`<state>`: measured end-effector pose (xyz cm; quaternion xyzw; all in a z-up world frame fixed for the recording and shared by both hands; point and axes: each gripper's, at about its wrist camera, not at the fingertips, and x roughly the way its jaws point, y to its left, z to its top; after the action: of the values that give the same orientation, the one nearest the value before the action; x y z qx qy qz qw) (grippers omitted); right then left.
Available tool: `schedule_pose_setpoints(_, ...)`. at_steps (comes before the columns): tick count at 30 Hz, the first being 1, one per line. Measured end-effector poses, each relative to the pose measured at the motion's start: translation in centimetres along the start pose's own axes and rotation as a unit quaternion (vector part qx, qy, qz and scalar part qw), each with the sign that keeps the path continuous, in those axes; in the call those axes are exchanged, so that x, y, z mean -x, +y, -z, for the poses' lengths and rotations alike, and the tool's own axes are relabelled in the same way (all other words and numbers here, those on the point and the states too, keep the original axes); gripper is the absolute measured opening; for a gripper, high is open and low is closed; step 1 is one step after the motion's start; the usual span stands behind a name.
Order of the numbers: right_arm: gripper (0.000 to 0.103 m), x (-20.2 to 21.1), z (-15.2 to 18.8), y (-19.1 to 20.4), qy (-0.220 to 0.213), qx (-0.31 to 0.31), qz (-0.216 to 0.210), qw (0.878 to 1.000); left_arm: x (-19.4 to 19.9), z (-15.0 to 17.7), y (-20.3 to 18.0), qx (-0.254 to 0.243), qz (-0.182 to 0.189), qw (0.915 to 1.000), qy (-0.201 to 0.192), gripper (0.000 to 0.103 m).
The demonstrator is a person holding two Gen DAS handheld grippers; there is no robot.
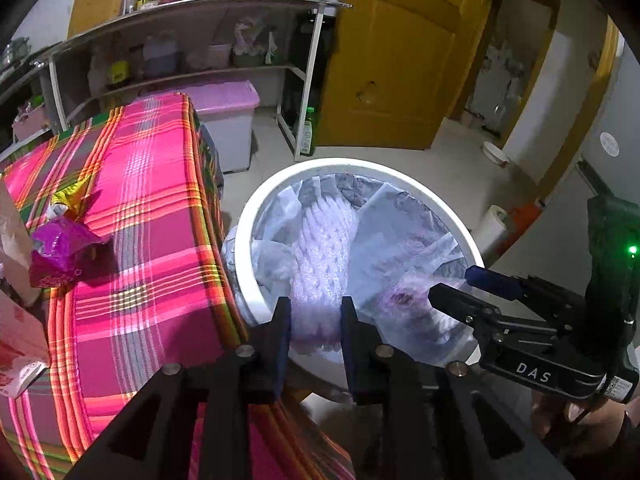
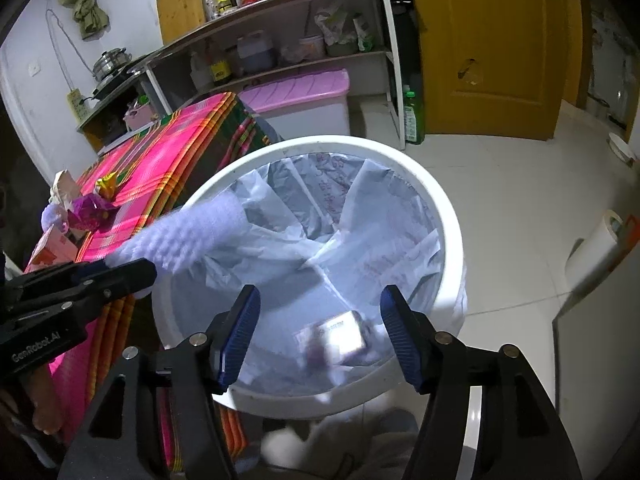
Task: Collect trash
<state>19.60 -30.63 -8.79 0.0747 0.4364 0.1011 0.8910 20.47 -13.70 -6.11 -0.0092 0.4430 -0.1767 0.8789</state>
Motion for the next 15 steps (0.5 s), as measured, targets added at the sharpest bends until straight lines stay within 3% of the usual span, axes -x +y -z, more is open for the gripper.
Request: schedule_pose_setpoints(15,0.063,5.6,-0.3,2.6,-0.062,0.025,-0.01,0.998,4.0,0.9,0.4,0.014,0.01,0.9986,-0.05,0.024)
